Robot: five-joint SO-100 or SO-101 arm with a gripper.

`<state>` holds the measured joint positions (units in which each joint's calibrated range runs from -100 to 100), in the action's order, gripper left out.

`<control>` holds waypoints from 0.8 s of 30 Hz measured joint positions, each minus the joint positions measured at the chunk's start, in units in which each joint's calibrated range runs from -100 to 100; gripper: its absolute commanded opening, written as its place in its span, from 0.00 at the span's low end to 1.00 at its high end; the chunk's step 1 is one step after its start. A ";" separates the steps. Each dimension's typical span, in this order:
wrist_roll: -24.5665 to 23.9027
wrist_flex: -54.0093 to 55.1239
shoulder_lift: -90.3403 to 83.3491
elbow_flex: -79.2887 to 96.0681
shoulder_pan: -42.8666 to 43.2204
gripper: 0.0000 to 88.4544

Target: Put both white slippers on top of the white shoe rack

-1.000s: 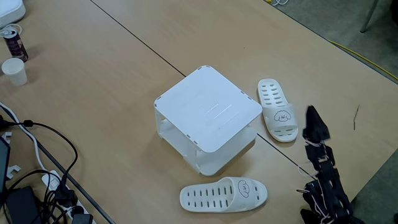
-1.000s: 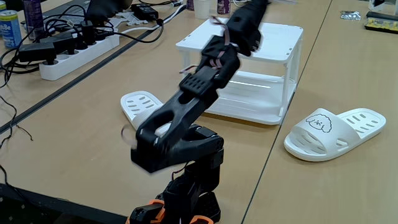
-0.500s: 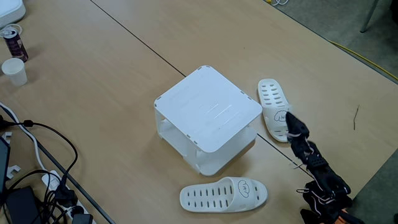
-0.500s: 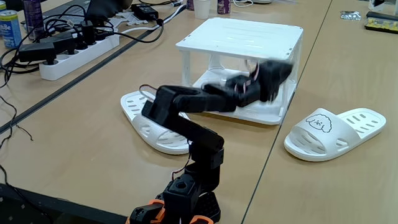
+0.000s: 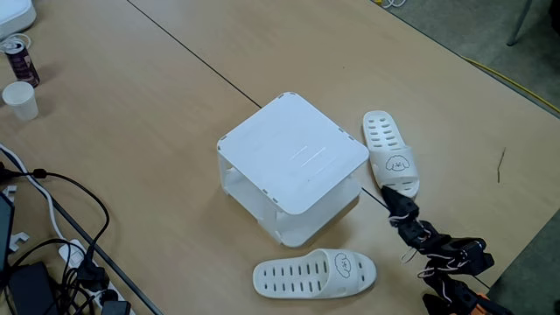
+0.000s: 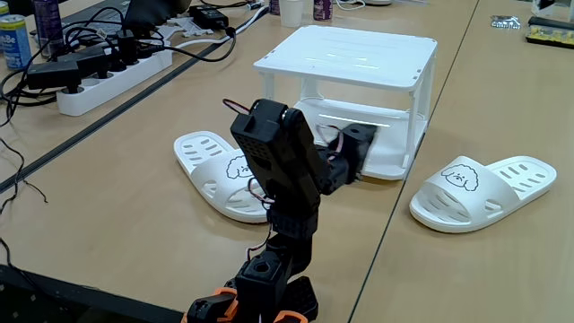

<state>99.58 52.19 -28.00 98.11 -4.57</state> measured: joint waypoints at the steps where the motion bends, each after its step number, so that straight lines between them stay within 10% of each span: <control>1: 0.00 -0.69 0.25 0.00 1.87 0.01; 10: 0.00 -10.56 4.95 0.00 17.75 0.01; 24: 0.00 -39.06 9.48 -11.59 20.15 0.01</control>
<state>99.58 13.13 -18.52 86.52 15.58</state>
